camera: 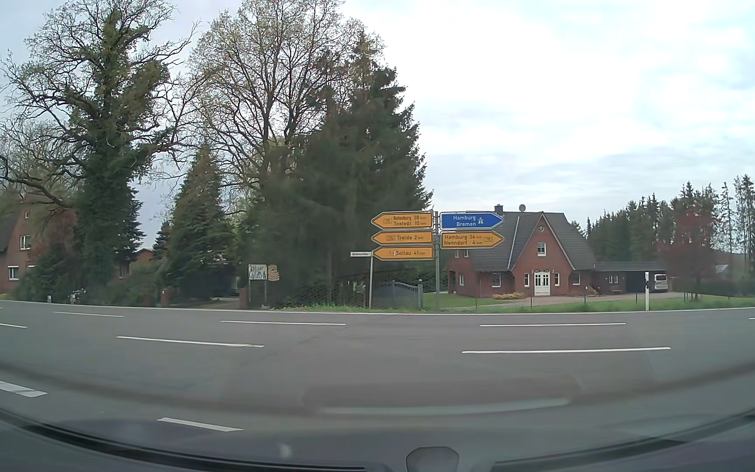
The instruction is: Follow the waypoints while adhering to traffic rules and regulations
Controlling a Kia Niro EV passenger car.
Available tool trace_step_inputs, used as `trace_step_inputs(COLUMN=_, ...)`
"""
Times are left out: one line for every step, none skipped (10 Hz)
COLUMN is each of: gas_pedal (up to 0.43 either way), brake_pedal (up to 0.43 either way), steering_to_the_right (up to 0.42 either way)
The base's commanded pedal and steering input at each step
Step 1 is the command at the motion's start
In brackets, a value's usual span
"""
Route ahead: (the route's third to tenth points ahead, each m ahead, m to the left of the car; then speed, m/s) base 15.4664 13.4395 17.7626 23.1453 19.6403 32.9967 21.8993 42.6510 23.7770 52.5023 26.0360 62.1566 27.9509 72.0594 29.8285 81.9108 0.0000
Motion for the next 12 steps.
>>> trace_step_inputs(gas_pedal=0.0, brake_pedal=0.165, steering_to_the_right=-0.016)
trace_step_inputs(gas_pedal=0.0, brake_pedal=0.165, steering_to_the_right=-0.016)
trace_step_inputs(gas_pedal=0.0, brake_pedal=0.165, steering_to_the_right=-0.016)
trace_step_inputs(gas_pedal=0.0, brake_pedal=0.165, steering_to_the_right=-0.016)
trace_step_inputs(gas_pedal=0.0, brake_pedal=0.165, steering_to_the_right=-0.016)
trace_step_inputs(gas_pedal=0.0, brake_pedal=0.165, steering_to_the_right=-0.016)
trace_step_inputs(gas_pedal=0.0, brake_pedal=0.165, steering_to_the_right=-0.016)
trace_step_inputs(gas_pedal=0.0, brake_pedal=0.171, steering_to_the_right=-0.016)
trace_step_inputs(gas_pedal=0.0, brake_pedal=0.165, steering_to_the_right=-0.016)
trace_step_inputs(gas_pedal=0.0, brake_pedal=0.165, steering_to_the_right=-0.016)
trace_step_inputs(gas_pedal=0.0, brake_pedal=0.165, steering_to_the_right=-0.016)
trace_step_inputs(gas_pedal=0.0, brake_pedal=0.165, steering_to_the_right=-0.016)
